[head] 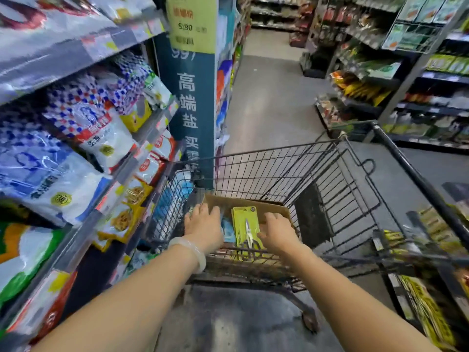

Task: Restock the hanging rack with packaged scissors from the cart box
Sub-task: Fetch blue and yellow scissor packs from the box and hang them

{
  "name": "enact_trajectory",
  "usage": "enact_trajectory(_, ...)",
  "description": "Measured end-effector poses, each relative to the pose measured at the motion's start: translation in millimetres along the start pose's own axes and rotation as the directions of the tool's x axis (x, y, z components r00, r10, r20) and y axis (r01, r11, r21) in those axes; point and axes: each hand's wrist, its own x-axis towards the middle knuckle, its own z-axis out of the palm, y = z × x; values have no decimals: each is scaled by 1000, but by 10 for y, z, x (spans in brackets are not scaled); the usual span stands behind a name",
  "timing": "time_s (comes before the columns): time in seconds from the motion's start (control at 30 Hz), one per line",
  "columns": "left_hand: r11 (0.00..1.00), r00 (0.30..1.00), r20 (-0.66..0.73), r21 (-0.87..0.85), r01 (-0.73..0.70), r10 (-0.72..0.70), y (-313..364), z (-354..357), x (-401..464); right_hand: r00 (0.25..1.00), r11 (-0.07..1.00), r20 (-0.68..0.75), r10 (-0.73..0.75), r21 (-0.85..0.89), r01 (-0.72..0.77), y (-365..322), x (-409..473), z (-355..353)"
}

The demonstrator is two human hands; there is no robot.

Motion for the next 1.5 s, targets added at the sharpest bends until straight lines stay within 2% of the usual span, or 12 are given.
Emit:
enact_trajectory(0.27,1000,974,226,19,18,-22,10,434,970,949,971,258,181,109,-215,493,1176,454)
enact_trajectory(0.47,990,919,372,11,139,-133,47,1005,1624,864,962,475,168,110,-248,715,2053,1076)
enact_trajectory(0.63,986,884,441,11,166,-154,210,1459,2059,841,940,499,211,132,-314,902,2492,1599)
enact_trajectory(0.8,963,855,493,-113,244,-159,263,1778,2206,760,807,564,324,255,-533,1053,2713,1962)
enact_trajectory(0.97,909,806,558,-204,364,-198,249,1805,2190,771,783,530,353,283,-553,1201,2666,2032)
enact_trajectory(1.03,889,787,583,-229,397,-201,263,1758,2182,777,700,535,331,412,-583,1237,2609,1951)
enact_trajectory(1.1,859,783,583,-268,436,-217,293,1699,2186,784,548,564,258,583,-600,1243,2544,1849)
enact_trajectory(1.17,774,778,585,-376,509,-228,334,1653,2210,804,389,581,127,716,-579,1164,2489,1656)
enact_trajectory(1.2,696,780,581,-461,550,-232,349,1652,2235,809,344,585,59,749,-566,1110,2476,1560)
enact_trajectory(1.33,358,711,610,-614,703,-350,336,1649,2343,830,350,550,-98,799,-488,910,2531,1313)
enact_trajectory(1.43,242,665,626,-628,739,-407,284,1669,2392,844,372,536,-26,789,-489,908,2611,1318)
enact_trajectory(1.5,218,654,608,-635,741,-450,235,1657,2392,851,499,509,129,709,-499,1040,2661,1478)
